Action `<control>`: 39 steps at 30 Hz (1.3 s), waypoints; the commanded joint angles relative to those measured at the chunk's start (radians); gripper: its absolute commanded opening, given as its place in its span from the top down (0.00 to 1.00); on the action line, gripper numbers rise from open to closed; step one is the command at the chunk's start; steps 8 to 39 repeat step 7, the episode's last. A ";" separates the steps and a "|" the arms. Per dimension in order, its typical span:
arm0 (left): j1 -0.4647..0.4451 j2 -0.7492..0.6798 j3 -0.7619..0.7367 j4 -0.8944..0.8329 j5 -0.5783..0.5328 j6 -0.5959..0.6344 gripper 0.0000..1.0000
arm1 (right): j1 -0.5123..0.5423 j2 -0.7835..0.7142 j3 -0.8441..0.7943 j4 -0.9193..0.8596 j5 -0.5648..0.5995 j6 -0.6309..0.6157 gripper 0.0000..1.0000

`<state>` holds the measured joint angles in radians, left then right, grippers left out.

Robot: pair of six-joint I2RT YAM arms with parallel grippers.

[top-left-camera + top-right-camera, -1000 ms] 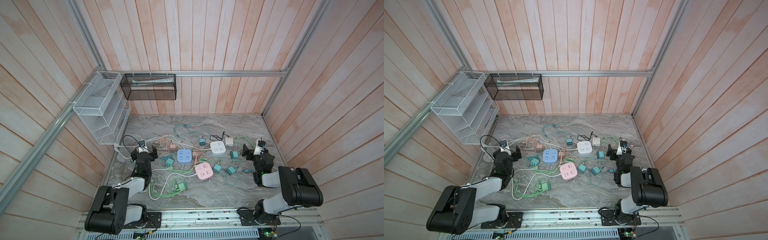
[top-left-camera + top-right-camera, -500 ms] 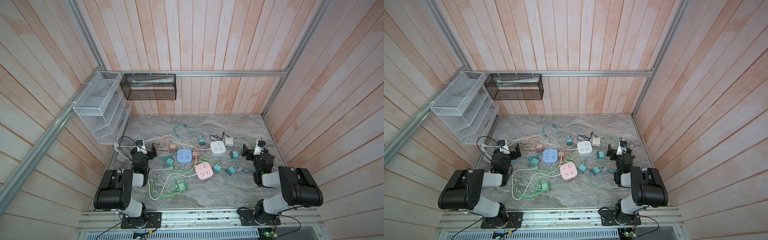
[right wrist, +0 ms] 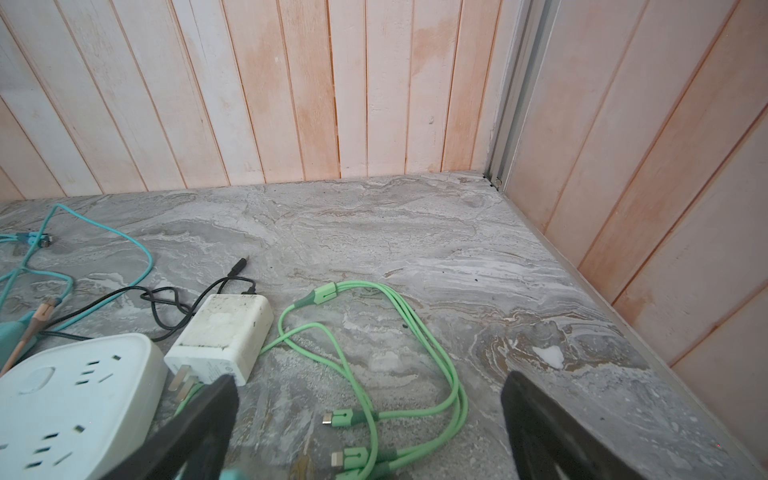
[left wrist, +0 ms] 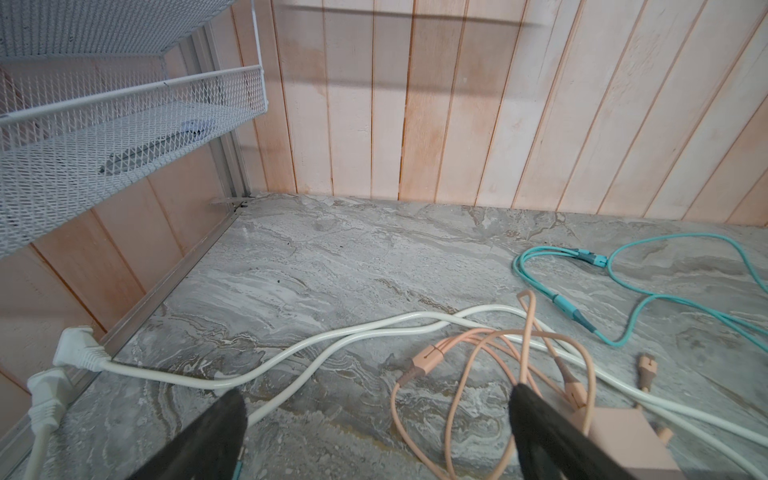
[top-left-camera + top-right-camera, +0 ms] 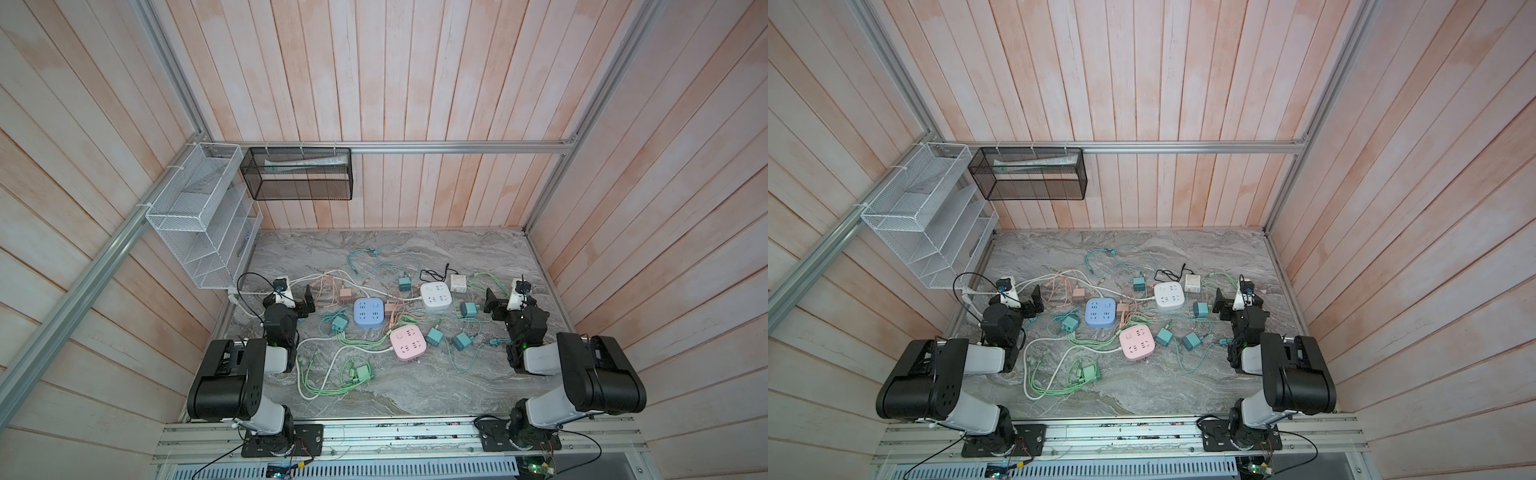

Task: Pull the plug off the socket

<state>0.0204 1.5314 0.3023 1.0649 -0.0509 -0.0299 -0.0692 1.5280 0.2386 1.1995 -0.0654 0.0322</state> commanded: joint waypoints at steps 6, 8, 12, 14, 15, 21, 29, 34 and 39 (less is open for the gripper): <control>0.003 0.007 -0.005 0.019 0.017 -0.007 0.00 | 0.007 -0.010 0.013 -0.013 0.015 -0.011 0.02; 0.001 0.005 -0.004 0.019 0.017 -0.006 0.00 | 0.006 -0.009 0.013 -0.013 0.015 -0.011 0.02; 0.001 0.005 -0.004 0.019 0.017 -0.006 0.00 | 0.006 -0.009 0.013 -0.013 0.015 -0.011 0.02; 0.001 0.005 -0.004 0.019 0.017 -0.006 0.00 | 0.006 -0.009 0.013 -0.013 0.015 -0.011 0.02; 0.001 0.005 -0.004 0.019 0.017 -0.006 0.00 | 0.006 -0.009 0.013 -0.013 0.015 -0.011 0.02; 0.001 0.005 -0.004 0.019 0.017 -0.006 0.00 | 0.006 -0.009 0.013 -0.013 0.015 -0.011 0.02; 0.001 0.005 -0.004 0.019 0.017 -0.006 0.00 | 0.006 -0.009 0.013 -0.013 0.015 -0.011 0.02; 0.001 0.005 -0.004 0.019 0.017 -0.006 0.00 | 0.006 -0.009 0.013 -0.013 0.015 -0.011 0.02; 0.001 0.005 -0.004 0.019 0.017 -0.006 0.00 | 0.006 -0.009 0.013 -0.013 0.015 -0.011 0.02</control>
